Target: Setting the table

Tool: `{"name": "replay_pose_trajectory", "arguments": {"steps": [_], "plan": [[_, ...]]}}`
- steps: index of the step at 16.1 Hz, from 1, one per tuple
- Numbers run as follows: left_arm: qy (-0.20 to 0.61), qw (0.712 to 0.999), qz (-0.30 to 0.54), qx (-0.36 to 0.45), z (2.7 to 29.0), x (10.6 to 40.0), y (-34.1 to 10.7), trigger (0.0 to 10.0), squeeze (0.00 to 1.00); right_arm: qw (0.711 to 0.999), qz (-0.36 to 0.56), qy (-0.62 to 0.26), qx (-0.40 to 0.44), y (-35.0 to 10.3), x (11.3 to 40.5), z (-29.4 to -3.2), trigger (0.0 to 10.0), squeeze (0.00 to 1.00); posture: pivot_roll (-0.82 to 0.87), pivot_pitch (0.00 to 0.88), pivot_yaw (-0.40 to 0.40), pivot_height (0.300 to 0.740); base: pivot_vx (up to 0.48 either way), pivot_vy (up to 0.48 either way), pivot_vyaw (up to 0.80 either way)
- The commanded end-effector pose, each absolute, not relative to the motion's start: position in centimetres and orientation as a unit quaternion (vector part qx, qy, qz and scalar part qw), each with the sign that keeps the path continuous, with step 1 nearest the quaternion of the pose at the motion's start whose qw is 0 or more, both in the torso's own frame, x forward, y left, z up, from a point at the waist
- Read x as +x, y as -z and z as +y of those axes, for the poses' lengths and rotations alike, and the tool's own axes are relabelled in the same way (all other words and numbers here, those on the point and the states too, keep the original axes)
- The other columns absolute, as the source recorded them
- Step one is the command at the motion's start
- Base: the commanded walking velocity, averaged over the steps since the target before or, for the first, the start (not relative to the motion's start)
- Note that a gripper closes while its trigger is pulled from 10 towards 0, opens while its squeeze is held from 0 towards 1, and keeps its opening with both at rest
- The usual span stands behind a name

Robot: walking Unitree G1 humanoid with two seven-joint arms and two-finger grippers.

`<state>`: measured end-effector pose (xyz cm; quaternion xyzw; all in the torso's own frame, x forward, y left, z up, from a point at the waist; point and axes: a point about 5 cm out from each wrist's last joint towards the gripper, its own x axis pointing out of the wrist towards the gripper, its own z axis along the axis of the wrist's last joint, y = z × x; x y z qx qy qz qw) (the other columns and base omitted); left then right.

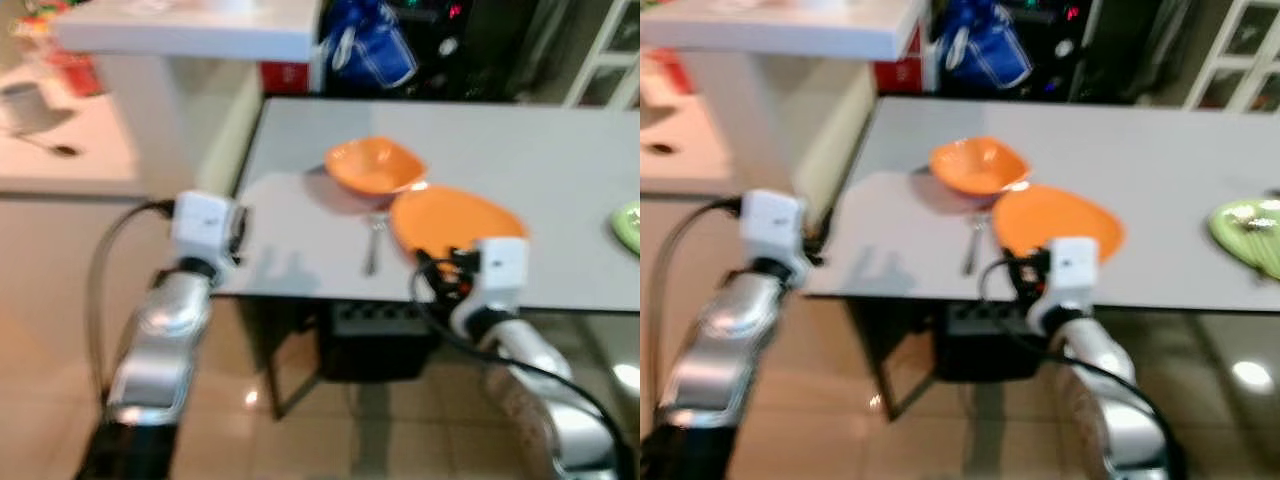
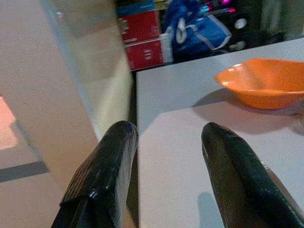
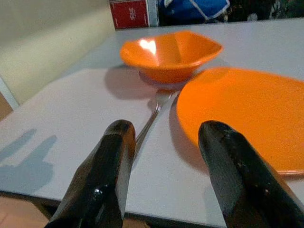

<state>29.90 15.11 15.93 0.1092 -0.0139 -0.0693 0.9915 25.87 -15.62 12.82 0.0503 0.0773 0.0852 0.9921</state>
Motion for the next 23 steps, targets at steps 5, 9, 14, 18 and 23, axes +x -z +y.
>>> {"name": "replay_pose_trajectory", "arguments": {"steps": [5, 9, 14, 18, 23], "plan": [[0.039, 0.993, -0.014, 0.113, 16.2, 30.6, -16.1, 10.0, 0.00, 0.991, 0.078, -0.088, 0.065, -12.9, 26.7, -15.2, 10.0, 0.00, 0.01, 0.000, -0.019, 0.740, 0.000, 0.399, -0.18], [0.029, 0.992, -0.023, 0.122, 16.9, 30.8, -16.8, 10.0, 0.00, 0.990, 0.076, -0.094, 0.073, -12.8, 27.5, -14.9, 10.0, 0.00, 0.05, 0.000, -0.029, 0.740, 0.000, 0.398, -0.50], [0.024, 0.992, -0.031, 0.123, 17.3, 31.2, -17.5, 10.0, 0.00, 0.990, 0.071, -0.098, 0.076, -13.0, 27.9, -14.9, 10.0, 0.00, 0.06, 0.000, -0.030, 0.740, 0.000, 0.398, -0.50], [0.034, 0.991, -0.038, 0.124, 16.9, 31.7, -17.9, 10.0, 0.00, 0.990, 0.060, -0.093, 0.083, -13.4, 28.1, -14.7, 10.0, 0.00, 0.04, 0.000, -0.014, 0.740, 0.000, 0.397, -0.56], [0.047, 0.991, -0.039, 0.117, 16.3, 32.1, -17.9, 10.0, 0.00, 0.992, 0.045, -0.083, 0.086, -14.0, 28.0, -15.1, 10.0, 0.00, 0.00, 0.000, 0.021, 0.740, 0.000, 0.398, -0.60]]}}
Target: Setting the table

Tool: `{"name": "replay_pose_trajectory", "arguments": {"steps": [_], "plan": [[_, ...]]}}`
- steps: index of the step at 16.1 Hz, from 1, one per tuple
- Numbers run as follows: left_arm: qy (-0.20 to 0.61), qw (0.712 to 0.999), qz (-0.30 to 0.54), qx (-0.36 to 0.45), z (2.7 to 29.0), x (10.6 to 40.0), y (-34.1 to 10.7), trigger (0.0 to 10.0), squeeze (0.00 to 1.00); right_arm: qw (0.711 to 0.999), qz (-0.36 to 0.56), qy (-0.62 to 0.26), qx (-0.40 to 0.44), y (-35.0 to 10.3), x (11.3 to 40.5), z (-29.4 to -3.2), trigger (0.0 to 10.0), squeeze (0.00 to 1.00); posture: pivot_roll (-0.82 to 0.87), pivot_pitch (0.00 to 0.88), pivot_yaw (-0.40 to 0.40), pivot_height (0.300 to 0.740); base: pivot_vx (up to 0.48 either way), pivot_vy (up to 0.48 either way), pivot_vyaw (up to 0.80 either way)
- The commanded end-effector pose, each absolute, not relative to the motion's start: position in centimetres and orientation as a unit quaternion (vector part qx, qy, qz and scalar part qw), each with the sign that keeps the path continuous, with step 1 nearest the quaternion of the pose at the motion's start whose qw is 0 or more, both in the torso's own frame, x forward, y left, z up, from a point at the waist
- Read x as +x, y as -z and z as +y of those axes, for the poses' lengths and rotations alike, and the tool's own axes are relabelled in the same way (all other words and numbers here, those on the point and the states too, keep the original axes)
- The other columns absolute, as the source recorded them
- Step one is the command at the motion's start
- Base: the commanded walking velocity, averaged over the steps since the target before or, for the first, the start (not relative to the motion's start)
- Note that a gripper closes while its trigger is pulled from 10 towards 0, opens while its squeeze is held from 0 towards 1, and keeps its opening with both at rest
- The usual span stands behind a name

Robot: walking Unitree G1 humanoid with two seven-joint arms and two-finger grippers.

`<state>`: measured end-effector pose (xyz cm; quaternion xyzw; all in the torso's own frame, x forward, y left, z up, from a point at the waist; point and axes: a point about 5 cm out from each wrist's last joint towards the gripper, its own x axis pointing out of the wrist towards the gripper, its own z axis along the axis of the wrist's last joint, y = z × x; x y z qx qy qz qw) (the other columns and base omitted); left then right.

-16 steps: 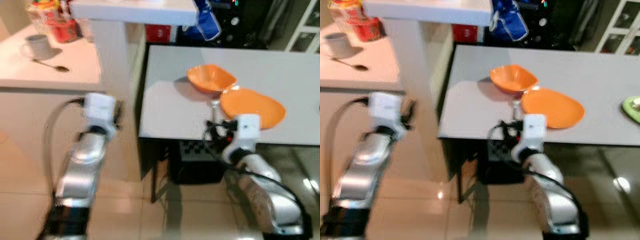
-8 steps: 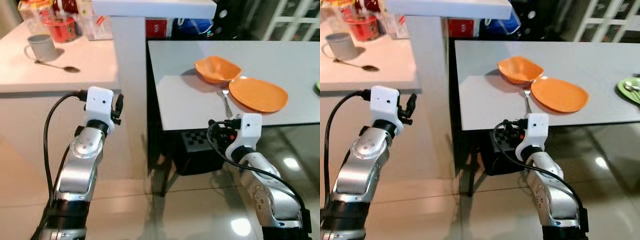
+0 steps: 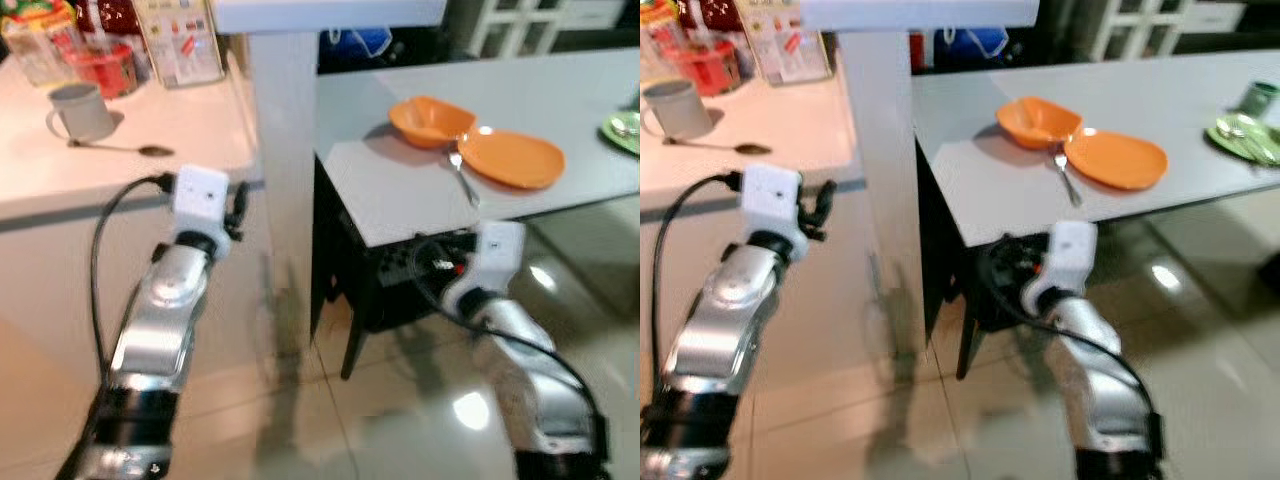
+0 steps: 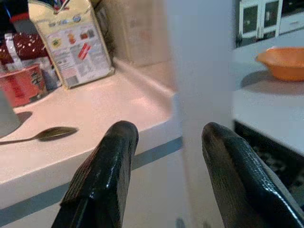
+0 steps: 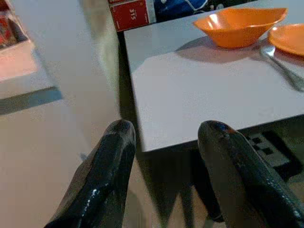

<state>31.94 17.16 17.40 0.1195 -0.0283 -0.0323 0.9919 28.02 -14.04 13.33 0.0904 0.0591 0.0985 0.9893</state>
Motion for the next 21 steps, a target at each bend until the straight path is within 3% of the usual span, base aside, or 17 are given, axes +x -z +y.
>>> {"name": "replay_pose_trajectory", "arguments": {"steps": [1, 10, 18, 21], "plan": [[0.048, 0.991, -0.038, 0.118, 16.3, 32.3, -17.8, 10.0, 0.00, 0.992, 0.044, -0.081, 0.085, -14.0, 28.0, -15.2, 10.0, 0.00, 0.00, 0.000, 0.022, 0.740, 0.000, 0.398, -0.80], [0.031, 0.988, -0.059, 0.141, 17.8, 32.2, -19.4, 10.0, 0.00, 0.989, 0.042, -0.105, 0.093, -14.2, 28.7, -14.3, 10.0, 0.00, 0.07, 0.000, -0.022, 0.740, 0.000, 0.398, -0.80], [0.038, 0.987, -0.059, 0.143, 17.7, 32.1, -19.2, 10.0, 0.00, 0.990, 0.035, -0.101, 0.089, -14.2, 28.8, -14.8, 10.0, 0.00, 0.05, 0.000, -0.010, 0.740, 0.000, 0.397, -0.80], [0.035, 0.986, -0.066, 0.151, 17.7, 31.6, -19.3, 10.0, 0.00, 0.989, 0.025, -0.109, 0.094, -14.4, 28.6, -14.7, 10.0, 0.00, 0.05, 0.000, -0.015, 0.740, 0.000, -0.051, -0.49]]}}
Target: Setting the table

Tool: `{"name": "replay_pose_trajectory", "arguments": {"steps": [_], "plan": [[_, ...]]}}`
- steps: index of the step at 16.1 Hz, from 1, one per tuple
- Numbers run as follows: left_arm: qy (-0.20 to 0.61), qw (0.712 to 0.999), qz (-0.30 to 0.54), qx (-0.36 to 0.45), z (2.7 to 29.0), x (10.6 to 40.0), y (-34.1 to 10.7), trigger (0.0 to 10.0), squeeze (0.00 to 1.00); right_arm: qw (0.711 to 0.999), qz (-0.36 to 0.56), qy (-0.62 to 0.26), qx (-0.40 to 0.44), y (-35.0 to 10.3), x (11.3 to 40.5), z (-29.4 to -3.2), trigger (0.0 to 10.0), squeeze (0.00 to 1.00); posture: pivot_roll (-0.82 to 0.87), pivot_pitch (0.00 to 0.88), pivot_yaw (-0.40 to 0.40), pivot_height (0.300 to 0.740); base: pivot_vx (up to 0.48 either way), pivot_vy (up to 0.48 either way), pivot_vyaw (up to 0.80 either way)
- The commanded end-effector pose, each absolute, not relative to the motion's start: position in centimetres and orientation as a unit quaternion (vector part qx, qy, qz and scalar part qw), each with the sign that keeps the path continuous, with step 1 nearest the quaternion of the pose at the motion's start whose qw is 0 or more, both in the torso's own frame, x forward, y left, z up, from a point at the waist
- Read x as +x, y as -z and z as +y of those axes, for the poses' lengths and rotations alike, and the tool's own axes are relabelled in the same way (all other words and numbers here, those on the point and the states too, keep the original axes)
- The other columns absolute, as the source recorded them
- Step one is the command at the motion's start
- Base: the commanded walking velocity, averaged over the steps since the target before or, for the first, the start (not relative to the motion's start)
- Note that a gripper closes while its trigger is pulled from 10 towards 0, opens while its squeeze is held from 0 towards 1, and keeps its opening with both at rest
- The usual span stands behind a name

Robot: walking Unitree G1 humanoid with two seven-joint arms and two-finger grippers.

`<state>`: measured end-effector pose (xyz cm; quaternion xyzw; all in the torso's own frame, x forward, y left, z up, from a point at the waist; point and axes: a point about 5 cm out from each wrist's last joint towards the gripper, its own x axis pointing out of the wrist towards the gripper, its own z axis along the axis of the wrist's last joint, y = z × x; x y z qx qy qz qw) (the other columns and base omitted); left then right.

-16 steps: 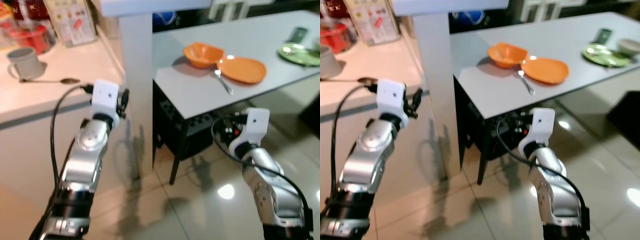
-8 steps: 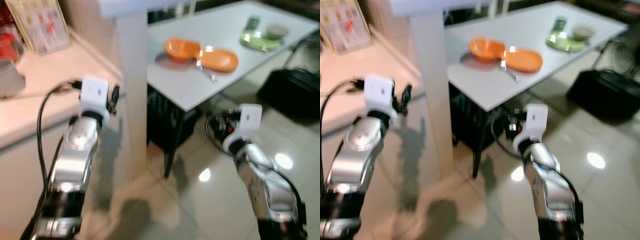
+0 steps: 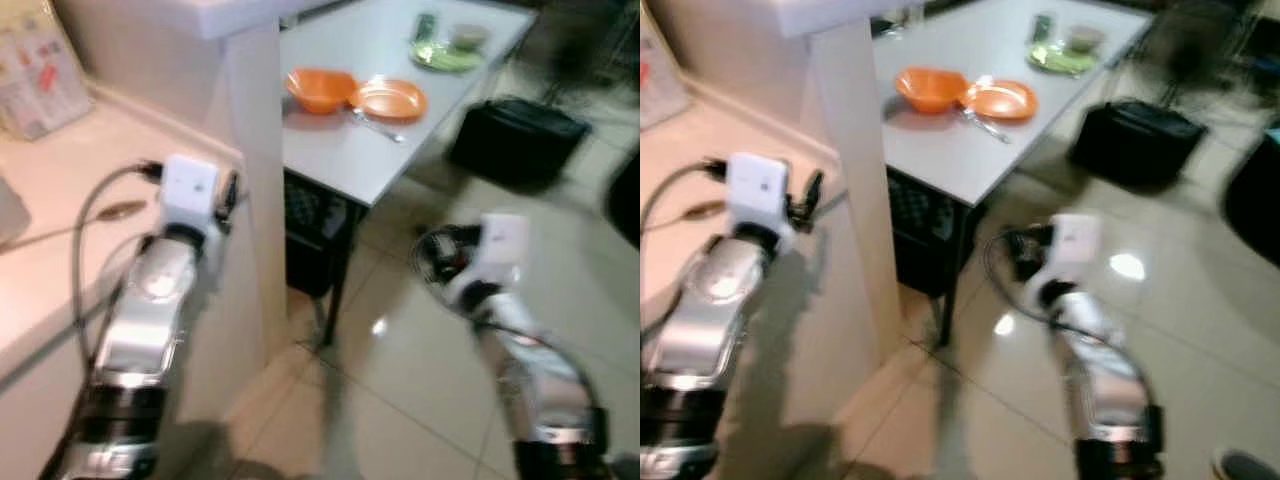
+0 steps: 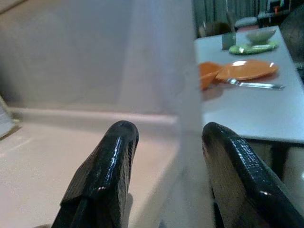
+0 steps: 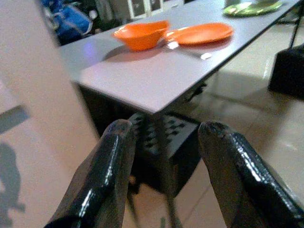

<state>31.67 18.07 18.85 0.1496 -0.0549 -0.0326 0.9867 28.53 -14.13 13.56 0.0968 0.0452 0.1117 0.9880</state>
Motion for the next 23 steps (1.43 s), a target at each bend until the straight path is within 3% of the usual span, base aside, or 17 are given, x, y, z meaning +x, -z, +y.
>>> {"name": "replay_pose_trajectory", "arguments": {"steps": [1, 9, 12, 16, 23], "plan": [[0.033, 0.985, -0.067, 0.154, 17.7, 31.5, -19.3, 10.0, 0.00, 0.989, 0.023, -0.117, 0.093, -14.5, 28.5, -14.5, 10.0, 0.00, 0.06, 0.000, -0.017, 0.740, 0.000, -0.480, 0.00], [-0.013, 0.986, -0.100, 0.133, 18.1, 31.4, -20.1, 10.0, 0.00, 0.985, 0.014, -0.157, 0.063, -15.1, 28.6, -14.2, 10.0, 0.00, 0.05, 0.000, -0.024, 0.740, 0.000, -0.060, 0.00], [-0.003, 0.985, -0.099, 0.139, 17.9, 31.5, -20.2, 10.0, 0.00, 0.984, 0.015, -0.169, 0.053, -15.1, 28.7, -14.0, 10.0, 0.00, 0.06, 0.000, -0.024, 0.740, 0.000, 0.000, 0.71], [0.002, 0.986, -0.098, 0.138, 18.0, 31.4, -20.1, 10.0, 0.00, 0.983, 0.014, -0.181, 0.040, -14.9, 28.5, -13.7, 10.0, 0.00, 0.06, 0.000, -0.025, 0.740, 0.272, 0.000, 0.80], [0.043, 0.984, -0.099, 0.139, 17.1, 31.4, -20.1, 10.0, 0.00, 0.987, 0.020, -0.150, 0.056, -14.4, 28.4, -14.5, 10.0, 0.00, 0.06, 0.000, -0.020, 0.740, 0.284, 0.000, 0.00]]}}
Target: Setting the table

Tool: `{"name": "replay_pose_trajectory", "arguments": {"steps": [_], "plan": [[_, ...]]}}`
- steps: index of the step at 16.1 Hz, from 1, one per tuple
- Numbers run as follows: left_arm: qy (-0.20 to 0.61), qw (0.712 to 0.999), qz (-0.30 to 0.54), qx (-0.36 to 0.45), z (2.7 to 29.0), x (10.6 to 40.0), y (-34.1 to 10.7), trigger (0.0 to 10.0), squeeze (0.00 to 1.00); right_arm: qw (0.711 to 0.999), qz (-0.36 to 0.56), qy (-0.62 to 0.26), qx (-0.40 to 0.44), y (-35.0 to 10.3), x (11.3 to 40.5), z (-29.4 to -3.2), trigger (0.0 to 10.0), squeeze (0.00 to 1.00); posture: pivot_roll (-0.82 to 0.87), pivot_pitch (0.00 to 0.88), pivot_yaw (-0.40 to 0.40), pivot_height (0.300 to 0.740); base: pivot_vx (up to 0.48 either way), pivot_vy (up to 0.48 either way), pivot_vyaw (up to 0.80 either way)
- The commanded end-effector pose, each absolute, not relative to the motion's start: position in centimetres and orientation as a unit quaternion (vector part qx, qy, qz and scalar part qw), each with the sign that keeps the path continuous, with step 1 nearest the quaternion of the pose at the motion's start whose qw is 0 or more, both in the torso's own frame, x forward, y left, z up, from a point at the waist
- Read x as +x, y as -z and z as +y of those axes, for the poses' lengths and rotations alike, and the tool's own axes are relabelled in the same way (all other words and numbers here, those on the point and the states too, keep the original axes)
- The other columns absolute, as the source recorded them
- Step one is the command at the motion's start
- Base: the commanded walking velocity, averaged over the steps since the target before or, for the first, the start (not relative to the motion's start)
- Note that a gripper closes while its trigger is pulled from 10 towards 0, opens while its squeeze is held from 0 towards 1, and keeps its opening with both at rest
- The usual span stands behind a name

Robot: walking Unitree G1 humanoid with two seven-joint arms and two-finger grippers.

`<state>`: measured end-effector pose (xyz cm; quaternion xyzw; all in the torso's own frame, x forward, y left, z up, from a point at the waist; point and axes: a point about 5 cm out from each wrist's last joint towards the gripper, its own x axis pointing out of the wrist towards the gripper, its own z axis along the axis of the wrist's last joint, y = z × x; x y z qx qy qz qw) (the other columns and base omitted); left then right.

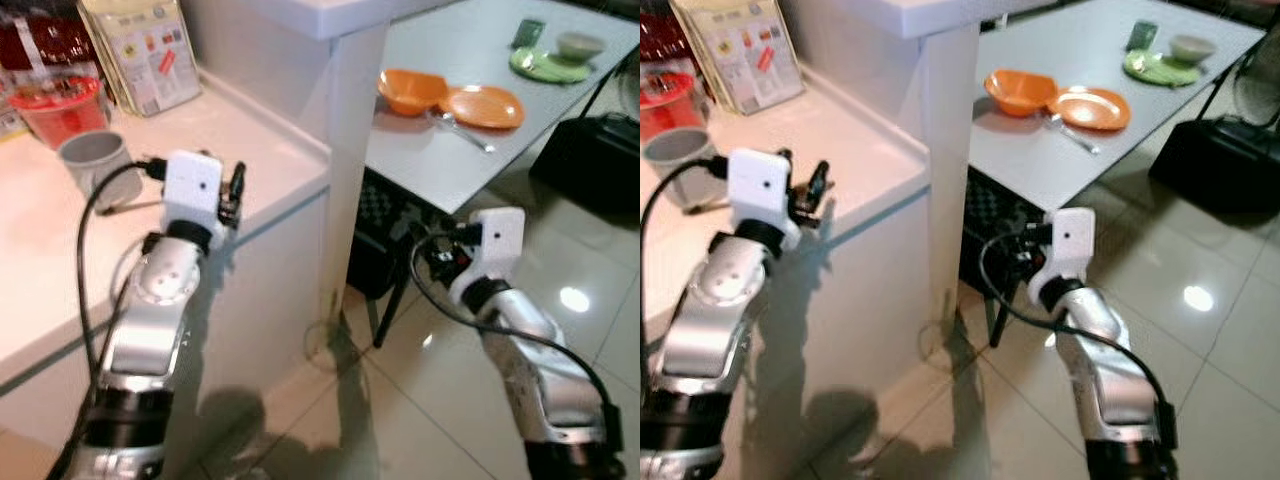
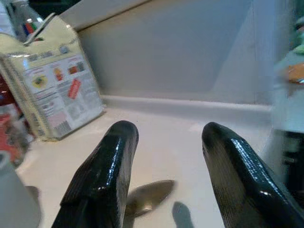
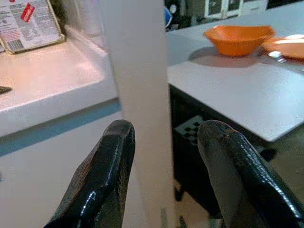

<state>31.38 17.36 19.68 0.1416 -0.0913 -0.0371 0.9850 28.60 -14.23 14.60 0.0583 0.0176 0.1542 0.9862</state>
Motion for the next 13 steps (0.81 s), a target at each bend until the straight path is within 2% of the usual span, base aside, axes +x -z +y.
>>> {"name": "replay_pose_trajectory", "arguments": {"steps": [1, 6, 8, 10, 11, 12, 13], "plan": [[0.040, 0.984, -0.097, 0.141, 17.2, 31.4, -20.1, 10.0, 0.00, 0.987, 0.020, -0.151, 0.056, -14.4, 28.4, -14.5, 10.0, 0.00, 0.06, 0.000, -0.020, 0.740, 0.277, 0.000, 0.00], [0.032, 0.984, -0.096, 0.144, 17.6, 31.5, -20.1, 10.0, 0.00, 0.986, 0.020, -0.155, 0.056, -14.4, 28.5, -14.4, 10.0, 0.00, 0.06, 0.000, -0.024, 0.740, 0.273, 0.000, 0.00], [0.031, 0.984, -0.095, 0.148, 18.0, 31.4, -20.1, 10.0, 0.00, 0.986, 0.020, -0.158, 0.057, -14.4, 28.5, -14.3, 10.0, 0.00, 0.06, 0.000, -0.025, 0.740, 0.000, 0.000, 0.00], [0.049, 0.981, -0.088, 0.165, 19.1, 31.3, -20.2, 10.0, 0.00, 0.983, 0.019, -0.170, 0.059, -14.5, 28.4, -14.2, 10.0, 0.00, 0.06, 0.000, -0.025, 0.740, 0.000, 0.000, 0.00], [0.052, 0.985, -0.064, 0.154, 21.3, 31.7, -20.3, 10.0, 0.00, 0.980, 0.019, -0.189, 0.061, -14.5, 28.2, -13.9, 10.0, 0.00, 0.07, 0.000, -0.033, 0.740, 0.000, 0.000, 0.00], [0.063, 0.985, -0.054, 0.148, 22.1, 31.9, -20.4, 10.0, 0.98, 0.978, 0.021, -0.199, 0.060, -14.5, 28.1, -13.7, 10.0, 0.00, 0.07, 0.000, -0.033, 0.740, 0.000, 0.000, 0.00], [0.067, 0.985, -0.051, 0.149, 22.3, 31.9, -20.5, 10.0, 0.98, 0.977, 0.022, -0.202, 0.060, -14.4, 28.1, -13.7, 10.0, 0.00, 0.07, 0.000, -0.033, 0.740, 0.000, 0.000, 0.00]]}}
